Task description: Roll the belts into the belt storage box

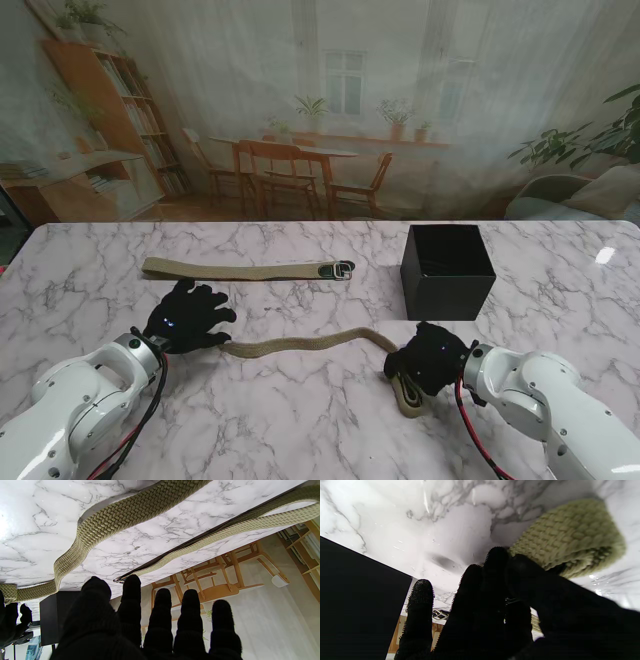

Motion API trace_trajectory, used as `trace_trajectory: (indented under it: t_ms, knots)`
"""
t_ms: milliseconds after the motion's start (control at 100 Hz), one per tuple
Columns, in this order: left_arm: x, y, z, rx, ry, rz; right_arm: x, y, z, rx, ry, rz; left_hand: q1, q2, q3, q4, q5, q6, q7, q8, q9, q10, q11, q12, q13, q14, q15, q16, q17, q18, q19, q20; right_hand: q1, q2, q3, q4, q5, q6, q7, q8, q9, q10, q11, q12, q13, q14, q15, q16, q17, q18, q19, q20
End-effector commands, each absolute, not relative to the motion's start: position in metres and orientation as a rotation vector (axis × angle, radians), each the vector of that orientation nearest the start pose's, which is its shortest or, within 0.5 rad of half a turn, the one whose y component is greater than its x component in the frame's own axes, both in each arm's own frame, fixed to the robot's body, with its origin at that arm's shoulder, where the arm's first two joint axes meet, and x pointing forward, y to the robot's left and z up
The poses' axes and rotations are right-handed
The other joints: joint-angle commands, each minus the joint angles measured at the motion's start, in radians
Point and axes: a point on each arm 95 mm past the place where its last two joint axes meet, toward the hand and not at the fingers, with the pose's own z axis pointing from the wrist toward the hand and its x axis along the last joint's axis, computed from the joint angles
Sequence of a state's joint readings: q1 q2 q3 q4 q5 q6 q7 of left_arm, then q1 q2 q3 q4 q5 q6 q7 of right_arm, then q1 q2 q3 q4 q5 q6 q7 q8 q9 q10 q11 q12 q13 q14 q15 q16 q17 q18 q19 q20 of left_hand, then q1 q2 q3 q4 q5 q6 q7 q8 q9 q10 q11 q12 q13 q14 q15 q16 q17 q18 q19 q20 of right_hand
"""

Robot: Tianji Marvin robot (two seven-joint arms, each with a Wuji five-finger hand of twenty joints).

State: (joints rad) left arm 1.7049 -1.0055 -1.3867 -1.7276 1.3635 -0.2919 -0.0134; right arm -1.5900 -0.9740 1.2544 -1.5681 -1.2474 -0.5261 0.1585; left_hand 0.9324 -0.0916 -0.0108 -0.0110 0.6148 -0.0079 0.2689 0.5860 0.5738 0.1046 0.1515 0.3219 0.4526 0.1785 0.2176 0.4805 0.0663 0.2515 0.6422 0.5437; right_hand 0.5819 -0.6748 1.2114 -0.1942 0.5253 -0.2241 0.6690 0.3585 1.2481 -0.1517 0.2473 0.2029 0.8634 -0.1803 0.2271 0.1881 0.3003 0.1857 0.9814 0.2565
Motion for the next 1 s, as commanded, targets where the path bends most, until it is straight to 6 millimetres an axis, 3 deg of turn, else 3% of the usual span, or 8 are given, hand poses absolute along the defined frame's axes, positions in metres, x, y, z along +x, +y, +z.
trace_trajectory:
  t_ms: [0, 80, 240, 360, 500, 590, 760, 990]
  knots:
    - [0.370, 0.040, -0.310, -0.751, 1.827, -1.258, 0.368, -0.028, -0.366, 0.772, 2.192, 1.298, 0.005, 0.033, -0.006, -0.007, 0.024, 0.015, -0.007, 0.003, 0.020, 0.017, -0.011, 0.004, 0.009, 0.017, -0.006, 0.000, -0.017, 0.044, -0.027, 0.005, -0.026, -0.023, -0.055, -0.040, 0.102, -0.111, 0.202, 0.008, -0.040, -0.018, 0.016, 0.043, 0.027, 0.012, 0.022, 0.007, 0.002, 0.036, 0.015, 0.012]
    - [0.369, 0.040, -0.310, -0.751, 1.828, -1.257, 0.368, -0.027, -0.369, 0.786, 2.174, 1.313, 0.002, 0.034, -0.007, -0.008, 0.024, 0.015, -0.008, 0.003, 0.021, 0.017, -0.010, 0.004, 0.010, 0.016, -0.006, 0.000, -0.018, 0.044, -0.028, 0.004, -0.020, -0.008, -0.122, -0.069, 0.113, -0.188, 0.319, 0.001, -0.080, 0.042, 0.064, 0.090, 0.045, 0.069, 0.063, 0.042, -0.003, 0.074, 0.014, 0.009]
    - [0.369, 0.039, -0.310, -0.752, 1.829, -1.257, 0.366, -0.025, -0.373, 0.830, 2.158, 1.328, 0.003, 0.034, -0.006, -0.008, 0.024, 0.016, -0.008, 0.002, 0.021, 0.017, -0.010, 0.004, 0.009, 0.017, -0.006, 0.000, -0.017, 0.044, -0.027, 0.005, -0.066, 0.024, -0.177, -0.066, 0.144, -0.239, 0.402, 0.121, -0.393, 0.191, 0.087, 0.102, -0.047, 0.200, 0.064, 0.137, -0.033, 0.223, -0.006, 0.039]
    - [0.369, 0.039, -0.310, -0.752, 1.831, -1.257, 0.365, -0.024, -0.375, 0.838, 2.157, 1.350, 0.001, 0.034, -0.007, -0.008, 0.024, 0.017, -0.008, 0.002, 0.021, 0.018, -0.011, 0.004, 0.009, 0.019, -0.006, 0.000, -0.018, 0.043, -0.028, 0.004, -0.091, 0.014, -0.156, -0.056, 0.166, -0.251, 0.455, 0.044, -0.621, 0.272, 0.113, 0.062, -0.138, 0.231, 0.038, 0.127, -0.028, 0.250, -0.023, 0.080]
    - [0.369, 0.039, -0.310, -0.752, 1.832, -1.257, 0.366, -0.024, -0.376, 0.852, 2.156, 1.366, 0.002, 0.034, -0.006, -0.008, 0.025, 0.018, -0.007, 0.002, 0.021, 0.016, -0.011, 0.004, 0.009, 0.017, -0.006, 0.000, -0.018, 0.044, -0.029, 0.004, -0.089, 0.005, -0.131, -0.052, 0.175, -0.236, 0.511, -0.001, -0.779, 0.299, 0.035, -0.003, -0.182, 0.248, 0.017, 0.097, -0.023, 0.249, -0.027, 0.092]
    - [0.370, 0.039, -0.310, -0.752, 1.831, -1.257, 0.366, -0.023, -0.377, 0.873, 2.148, 1.376, 0.001, 0.034, -0.007, -0.008, 0.025, 0.016, -0.007, 0.002, 0.021, 0.016, -0.011, 0.004, 0.008, 0.017, -0.007, 0.000, -0.019, 0.045, -0.029, 0.004, -0.069, 0.010, -0.124, -0.056, 0.170, -0.216, 0.533, -0.018, -0.724, 0.273, 0.025, -0.015, -0.169, 0.240, 0.019, 0.088, -0.018, 0.247, -0.028, 0.093]
    - [0.369, 0.039, -0.310, -0.751, 1.831, -1.256, 0.368, -0.022, -0.380, 0.892, 2.095, 1.431, 0.001, 0.033, -0.007, -0.008, 0.026, 0.016, -0.006, 0.003, 0.021, 0.017, -0.011, 0.004, 0.009, 0.017, -0.006, 0.000, -0.019, 0.045, -0.029, 0.004, -0.036, 0.045, -0.148, -0.068, 0.148, -0.166, 0.552, -0.052, -0.420, 0.085, 0.123, 0.027, -0.098, 0.183, 0.049, 0.099, 0.000, 0.240, -0.015, 0.098]
    - [0.369, 0.039, -0.311, -0.752, 1.832, -1.256, 0.371, -0.021, -0.380, 0.853, 2.014, 1.504, 0.004, 0.033, -0.006, -0.008, 0.025, 0.016, -0.006, 0.003, 0.021, 0.016, -0.011, 0.004, 0.009, 0.017, -0.006, 0.000, -0.020, 0.045, -0.030, 0.004, -0.032, 0.070, -0.163, -0.074, 0.133, -0.155, 0.574, -0.067, -0.185, 0.093, 0.312, 0.157, 0.004, 0.148, 0.124, 0.152, 0.025, 0.215, 0.025, 0.116]
